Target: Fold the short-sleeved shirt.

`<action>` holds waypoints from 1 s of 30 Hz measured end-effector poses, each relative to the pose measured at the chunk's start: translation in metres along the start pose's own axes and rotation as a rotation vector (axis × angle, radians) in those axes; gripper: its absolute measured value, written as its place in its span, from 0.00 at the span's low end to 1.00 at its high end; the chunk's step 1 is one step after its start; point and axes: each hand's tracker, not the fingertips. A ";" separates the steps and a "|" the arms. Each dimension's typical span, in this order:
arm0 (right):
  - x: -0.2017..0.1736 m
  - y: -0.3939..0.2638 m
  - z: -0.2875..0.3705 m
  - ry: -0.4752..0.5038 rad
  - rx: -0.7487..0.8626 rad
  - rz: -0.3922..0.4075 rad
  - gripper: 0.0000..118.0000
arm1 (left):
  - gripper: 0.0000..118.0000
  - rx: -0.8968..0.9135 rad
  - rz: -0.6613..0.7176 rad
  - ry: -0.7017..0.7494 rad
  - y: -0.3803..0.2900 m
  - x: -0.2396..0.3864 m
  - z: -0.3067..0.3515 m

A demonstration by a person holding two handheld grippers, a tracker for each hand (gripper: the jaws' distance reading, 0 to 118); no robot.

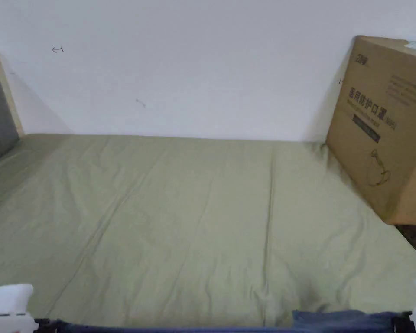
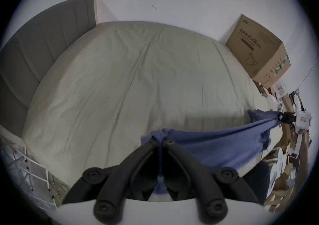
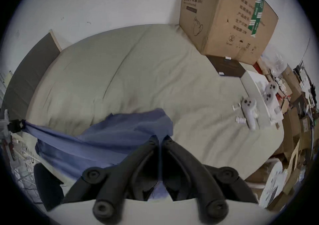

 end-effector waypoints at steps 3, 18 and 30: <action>0.000 -0.041 -0.005 -0.018 -0.046 0.035 0.01 | 0.02 -0.063 -0.019 0.022 -0.040 -0.002 -0.008; -0.005 -0.082 0.014 -0.062 0.179 -0.143 0.92 | 0.88 0.142 0.055 0.139 -0.055 -0.001 0.007; -0.120 0.018 0.162 -0.123 1.000 -0.098 0.88 | 0.91 0.888 -0.220 0.068 0.044 0.136 0.151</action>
